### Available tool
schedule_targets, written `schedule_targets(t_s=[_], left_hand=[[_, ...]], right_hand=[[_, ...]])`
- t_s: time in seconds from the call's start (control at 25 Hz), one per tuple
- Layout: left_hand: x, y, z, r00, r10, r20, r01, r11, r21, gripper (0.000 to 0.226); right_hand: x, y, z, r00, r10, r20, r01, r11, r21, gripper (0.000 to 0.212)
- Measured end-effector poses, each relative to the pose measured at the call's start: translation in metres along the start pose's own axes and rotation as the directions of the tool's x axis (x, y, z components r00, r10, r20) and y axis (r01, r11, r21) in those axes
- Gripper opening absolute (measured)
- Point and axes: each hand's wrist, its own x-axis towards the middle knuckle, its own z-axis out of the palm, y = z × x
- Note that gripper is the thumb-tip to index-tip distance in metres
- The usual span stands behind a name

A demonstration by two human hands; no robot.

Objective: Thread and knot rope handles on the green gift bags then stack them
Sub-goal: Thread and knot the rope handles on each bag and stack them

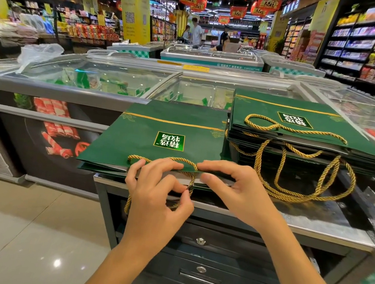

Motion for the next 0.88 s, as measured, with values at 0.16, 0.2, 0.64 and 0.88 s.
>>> schedule_targets(t_s=[0.16,0.2,0.64,0.88], left_hand=[[-0.011,-0.008,-0.011,0.996,0.044,0.083,-0.034,0.993,-0.109,0.008],[-0.013,-0.01,-0.014,0.994,0.046,0.101,-0.033,0.992,-0.124,0.008],[0.007,-0.066,-0.067,0.822,-0.568,-0.038,0.563,0.821,-0.1,0.033],[0.015,-0.066,-0.069,0.662,-0.739,0.121,0.716,0.577,-0.394,0.044]], right_hand=[[0.0,0.0,0.001,1.0,0.02,-0.002,-0.02,1.0,-0.017,0.025],[0.0,0.0,0.001,1.0,0.024,-0.001,-0.024,1.0,-0.018,0.025],[0.001,-0.011,0.002,0.995,0.1,-0.006,-0.1,0.994,-0.038,0.018],[0.031,-0.041,0.009,0.985,0.105,0.134,-0.061,0.952,-0.299,0.042]])
